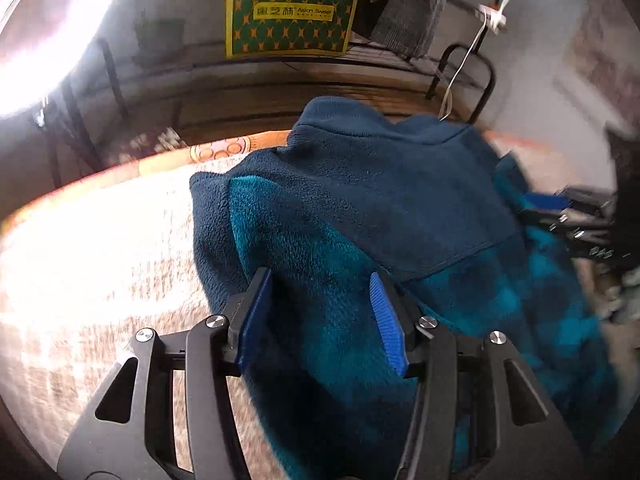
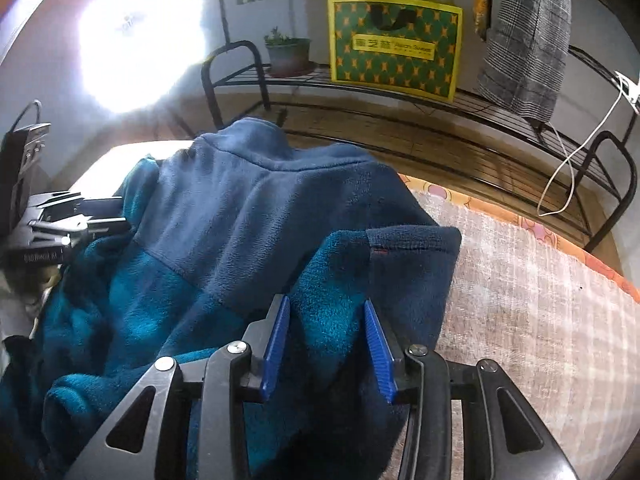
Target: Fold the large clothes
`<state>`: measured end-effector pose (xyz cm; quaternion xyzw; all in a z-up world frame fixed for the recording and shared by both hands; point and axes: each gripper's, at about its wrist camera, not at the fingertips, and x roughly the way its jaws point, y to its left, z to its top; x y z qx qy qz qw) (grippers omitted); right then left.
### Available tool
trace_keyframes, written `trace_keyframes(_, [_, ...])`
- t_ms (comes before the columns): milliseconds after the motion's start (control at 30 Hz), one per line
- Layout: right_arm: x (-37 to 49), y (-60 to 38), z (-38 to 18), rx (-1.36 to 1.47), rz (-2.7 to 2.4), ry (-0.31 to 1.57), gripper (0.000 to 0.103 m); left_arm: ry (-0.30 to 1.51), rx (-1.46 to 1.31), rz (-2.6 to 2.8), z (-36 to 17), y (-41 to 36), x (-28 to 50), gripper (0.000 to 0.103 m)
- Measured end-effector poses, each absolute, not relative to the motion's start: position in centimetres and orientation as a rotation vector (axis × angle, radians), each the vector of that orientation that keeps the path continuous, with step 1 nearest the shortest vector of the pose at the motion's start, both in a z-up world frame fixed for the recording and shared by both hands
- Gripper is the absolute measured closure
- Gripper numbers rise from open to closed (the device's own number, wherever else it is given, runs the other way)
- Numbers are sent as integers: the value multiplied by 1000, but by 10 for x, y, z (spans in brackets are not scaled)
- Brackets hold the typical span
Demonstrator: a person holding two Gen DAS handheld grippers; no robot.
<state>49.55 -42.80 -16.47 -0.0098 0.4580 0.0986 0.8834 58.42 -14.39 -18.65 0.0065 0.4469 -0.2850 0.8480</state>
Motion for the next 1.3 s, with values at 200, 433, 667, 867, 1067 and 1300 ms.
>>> trace_keyframes(200, [463, -491, -132, 184, 237, 794, 42, 880, -180, -540, -170, -78, 603, 48])
trace_keyframes(433, [483, -538, -156, 380, 141, 826, 39, 987, -206, -513, -201, -91, 628, 48])
trace_keyframes(667, [524, -508, -175, 270, 118, 907, 41, 949, -123, -435, -201, -123, 639, 48])
trace_keyframes(867, [531, -491, -174, 251, 161, 920, 77, 914, -39, -446, -199, -147, 635, 92])
trace_keyframes(1067, [514, -486, -151, 211, 150, 827, 97, 816, -64, -477, -173, -139, 612, 95])
trace_keyframes(1300, [487, -476, -107, 203, 164, 740, 98, 742, -71, -525, -132, -137, 577, 95])
